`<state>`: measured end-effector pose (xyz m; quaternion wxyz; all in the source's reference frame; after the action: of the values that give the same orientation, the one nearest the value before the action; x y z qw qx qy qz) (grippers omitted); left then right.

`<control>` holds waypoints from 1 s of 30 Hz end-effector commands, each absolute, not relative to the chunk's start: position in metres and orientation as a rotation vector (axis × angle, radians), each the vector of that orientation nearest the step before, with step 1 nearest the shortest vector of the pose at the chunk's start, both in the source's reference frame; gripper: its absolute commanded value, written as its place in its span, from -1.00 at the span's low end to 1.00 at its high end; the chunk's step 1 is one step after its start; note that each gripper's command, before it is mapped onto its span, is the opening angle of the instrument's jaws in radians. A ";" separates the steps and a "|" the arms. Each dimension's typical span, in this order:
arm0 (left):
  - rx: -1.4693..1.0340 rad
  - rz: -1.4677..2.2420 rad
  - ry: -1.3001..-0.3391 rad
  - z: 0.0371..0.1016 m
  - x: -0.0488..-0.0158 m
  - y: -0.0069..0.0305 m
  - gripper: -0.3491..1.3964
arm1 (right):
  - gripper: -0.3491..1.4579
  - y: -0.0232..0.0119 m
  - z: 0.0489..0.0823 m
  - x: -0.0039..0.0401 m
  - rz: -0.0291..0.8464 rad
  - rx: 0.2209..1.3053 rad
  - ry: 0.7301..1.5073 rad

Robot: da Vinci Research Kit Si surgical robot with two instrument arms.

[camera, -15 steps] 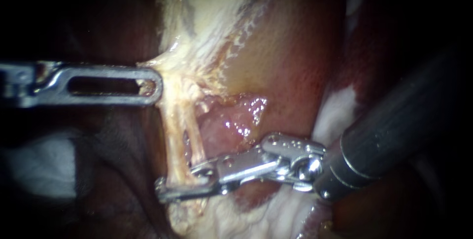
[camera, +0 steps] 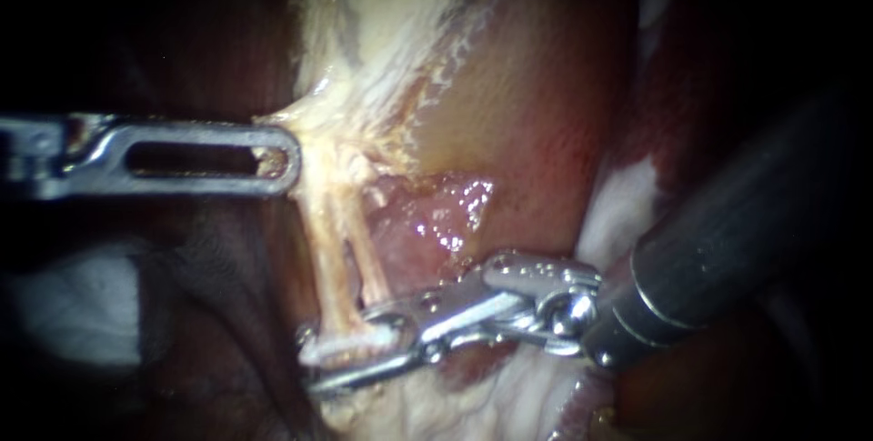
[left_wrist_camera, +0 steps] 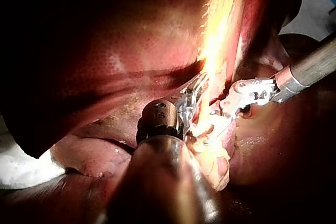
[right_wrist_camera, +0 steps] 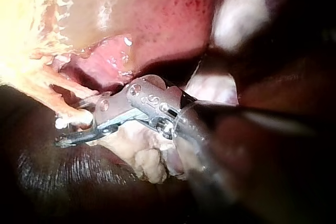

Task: Going back first clip left tube

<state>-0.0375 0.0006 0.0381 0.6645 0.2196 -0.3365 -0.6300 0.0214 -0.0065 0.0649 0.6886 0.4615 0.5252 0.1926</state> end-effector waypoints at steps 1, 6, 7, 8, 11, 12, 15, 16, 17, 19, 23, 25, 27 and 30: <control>0.496 -1.423 -0.760 0.0380 -0.0376 0.0006 -1.00 | -0.05 -0.0065 0.0650 0.0214 0.425 1.013 1.184; 0.494 -1.425 -0.760 0.0377 -0.0378 0.0004 -1.00 | 0.02 -0.0064 0.0651 0.0218 0.400 0.954 1.204; 0.494 -1.426 -0.759 0.0376 -0.0378 0.0003 -1.00 | 0.03 -0.0063 0.0652 0.0218 0.396 0.931 1.208; 0.494 -1.426 -0.759 0.0375 -0.0379 0.0003 -1.00 | 0.04 -0.0063 0.0653 0.0217 0.389 0.912 1.214; 0.493 -1.427 -0.759 0.0373 -0.0380 0.0002 -1.00 | 0.05 -0.0059 0.0655 0.0215 0.380 0.880 1.221; 0.493 -1.427 -0.759 0.0373 -0.0380 0.0002 -1.00 | 0.05 -0.0058 0.0655 0.0215 0.383 0.870 1.221; 0.493 -1.428 -0.759 0.0371 -0.0380 0.0002 -1.00 | 0.05 -0.0055 0.0656 0.0212 0.384 0.843 1.223; 0.493 -1.428 -0.759 0.0371 -0.0380 0.0002 -1.00 | 0.05 -0.0055 0.0655 0.0210 0.390 0.839 1.221; 0.493 -1.428 -0.759 0.0371 -0.0380 0.0002 -1.00 | 0.05 -0.0055 0.0654 0.0209 0.389 0.841 1.221; 0.493 -1.428 -0.759 0.0371 -0.0380 0.0002 -1.00 | 0.05 -0.0054 0.0651 0.0206 0.383 0.840 1.221; 0.493 -1.428 -0.759 0.0371 -0.0380 0.0002 -1.00 | 0.05 -0.0050 0.0642 0.0202 0.377 0.835 1.247; 0.493 -1.428 -0.759 0.0371 -0.0380 0.0002 -1.00 | 0.05 -0.0047 0.0637 0.0199 0.373 0.834 1.249; 0.493 -1.428 -0.759 0.0371 -0.0380 0.0002 -1.00 | 0.05 -0.0047 0.0634 0.0195 0.373 0.836 1.249; 0.493 -1.428 -0.759 0.0371 -0.0380 0.0002 -1.00 | 0.05 -0.0047 0.0629 0.0189 0.374 0.821 1.249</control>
<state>-0.0380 0.0002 0.0371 0.6636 0.2179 -0.3359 -0.6319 0.0187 -0.0047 0.0627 0.7201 0.3651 0.5651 0.1697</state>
